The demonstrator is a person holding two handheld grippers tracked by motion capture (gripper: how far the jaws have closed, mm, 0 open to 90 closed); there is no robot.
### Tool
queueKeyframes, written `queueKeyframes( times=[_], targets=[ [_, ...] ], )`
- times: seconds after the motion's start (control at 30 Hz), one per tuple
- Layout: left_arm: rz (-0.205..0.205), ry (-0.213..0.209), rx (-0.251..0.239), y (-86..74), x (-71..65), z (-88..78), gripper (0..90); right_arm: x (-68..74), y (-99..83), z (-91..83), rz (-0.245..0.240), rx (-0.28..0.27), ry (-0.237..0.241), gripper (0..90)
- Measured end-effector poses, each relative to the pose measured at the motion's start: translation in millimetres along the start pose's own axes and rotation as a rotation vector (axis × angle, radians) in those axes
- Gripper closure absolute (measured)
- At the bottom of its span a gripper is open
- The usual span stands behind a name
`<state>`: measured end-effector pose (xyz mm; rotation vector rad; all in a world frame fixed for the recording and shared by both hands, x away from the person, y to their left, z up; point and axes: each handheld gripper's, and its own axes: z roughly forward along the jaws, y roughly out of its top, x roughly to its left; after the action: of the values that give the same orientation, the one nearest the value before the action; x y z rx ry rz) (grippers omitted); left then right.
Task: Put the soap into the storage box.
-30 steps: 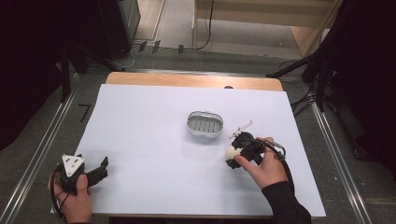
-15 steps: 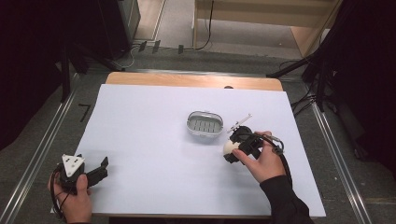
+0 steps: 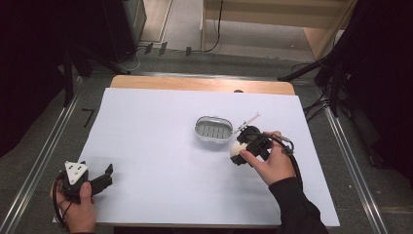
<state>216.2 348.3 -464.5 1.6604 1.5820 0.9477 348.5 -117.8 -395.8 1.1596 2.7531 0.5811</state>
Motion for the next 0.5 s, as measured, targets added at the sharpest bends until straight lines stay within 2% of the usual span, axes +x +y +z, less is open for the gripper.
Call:
queueKeyframes(
  times=[0.5],
  targets=[
    [0.002,0.002,0.003,0.1,-0.2,-0.1,14.1,0.1,21.7,-5.8,-0.013,-0.019,0.000,25.3]
  ],
)
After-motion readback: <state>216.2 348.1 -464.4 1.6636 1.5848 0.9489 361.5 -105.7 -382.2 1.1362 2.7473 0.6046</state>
